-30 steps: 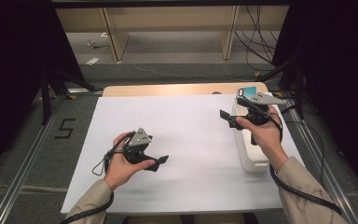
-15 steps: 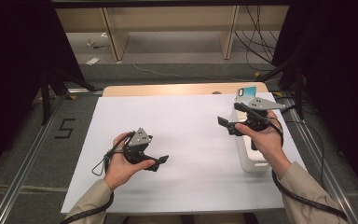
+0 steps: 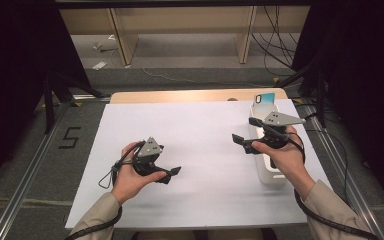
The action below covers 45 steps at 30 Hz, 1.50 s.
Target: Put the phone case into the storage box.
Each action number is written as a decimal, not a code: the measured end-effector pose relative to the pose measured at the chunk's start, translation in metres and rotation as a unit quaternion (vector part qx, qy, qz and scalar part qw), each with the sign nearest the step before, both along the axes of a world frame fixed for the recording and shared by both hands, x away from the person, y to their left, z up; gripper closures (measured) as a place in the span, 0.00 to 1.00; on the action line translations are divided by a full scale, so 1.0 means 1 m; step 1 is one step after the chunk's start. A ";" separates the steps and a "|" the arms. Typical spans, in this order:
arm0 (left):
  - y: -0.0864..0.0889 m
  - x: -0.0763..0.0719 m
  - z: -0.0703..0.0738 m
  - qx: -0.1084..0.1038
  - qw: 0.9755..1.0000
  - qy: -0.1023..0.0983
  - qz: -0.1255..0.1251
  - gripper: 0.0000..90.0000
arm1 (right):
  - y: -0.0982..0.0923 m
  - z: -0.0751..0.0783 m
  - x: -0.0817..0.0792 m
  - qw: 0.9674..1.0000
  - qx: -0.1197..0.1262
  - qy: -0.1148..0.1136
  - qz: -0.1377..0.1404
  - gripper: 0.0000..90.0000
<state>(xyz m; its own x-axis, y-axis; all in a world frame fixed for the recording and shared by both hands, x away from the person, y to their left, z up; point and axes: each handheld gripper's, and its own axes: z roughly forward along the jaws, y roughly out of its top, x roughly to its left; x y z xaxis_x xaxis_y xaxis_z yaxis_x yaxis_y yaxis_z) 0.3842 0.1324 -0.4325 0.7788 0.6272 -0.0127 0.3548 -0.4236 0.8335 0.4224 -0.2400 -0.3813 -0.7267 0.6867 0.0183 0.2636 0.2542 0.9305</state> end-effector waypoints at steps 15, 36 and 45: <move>0.001 0.000 0.000 -0.003 1.000 0.000 0.001 0.05 | -0.004 -0.001 -0.012 1.000 -0.002 0.002 0.010 0.14; 0.001 0.000 -0.001 0.001 1.000 0.000 0.000 0.05 | -0.017 -0.008 -0.024 1.000 -0.001 0.003 0.014 0.14; 0.002 0.000 -0.001 0.000 1.000 0.000 0.002 0.05 | -0.018 -0.011 -0.026 1.000 -0.004 0.002 0.016 0.14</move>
